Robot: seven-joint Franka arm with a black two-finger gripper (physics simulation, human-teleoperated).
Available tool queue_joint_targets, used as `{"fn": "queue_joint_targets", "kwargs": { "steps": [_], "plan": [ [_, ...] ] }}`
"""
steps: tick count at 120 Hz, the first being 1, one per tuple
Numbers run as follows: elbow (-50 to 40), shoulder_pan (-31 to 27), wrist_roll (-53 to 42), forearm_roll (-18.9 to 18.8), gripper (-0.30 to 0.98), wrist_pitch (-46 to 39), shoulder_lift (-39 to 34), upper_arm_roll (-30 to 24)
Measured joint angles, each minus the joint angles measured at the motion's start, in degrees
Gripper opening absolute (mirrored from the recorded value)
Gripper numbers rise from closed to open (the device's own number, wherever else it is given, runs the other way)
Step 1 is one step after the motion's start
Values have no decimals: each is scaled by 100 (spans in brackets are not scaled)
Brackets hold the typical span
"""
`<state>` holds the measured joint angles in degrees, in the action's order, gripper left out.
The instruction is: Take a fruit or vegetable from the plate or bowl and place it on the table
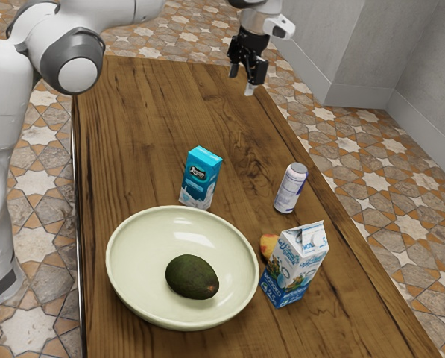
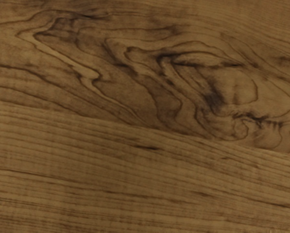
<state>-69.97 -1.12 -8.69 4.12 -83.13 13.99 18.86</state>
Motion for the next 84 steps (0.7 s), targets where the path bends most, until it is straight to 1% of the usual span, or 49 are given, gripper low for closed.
{"fn": "queue_joint_targets", "kwargs": {
  "steps": [32,37,44,56,69,84],
  "plan": [
    [14,-66,-124,92,69,26,-24,-6],
    [106,-33,-136,79,69,45,-177,-11],
    [293,7,-150,89,69,110,-635,-87],
    [394,273,-176,187,69,206,-1106,-266],
    [205,601,-266,250,69,290,-1132,-369],
    [-178,1260,-472,-20,69,355,-1100,-397]
  ]
}}
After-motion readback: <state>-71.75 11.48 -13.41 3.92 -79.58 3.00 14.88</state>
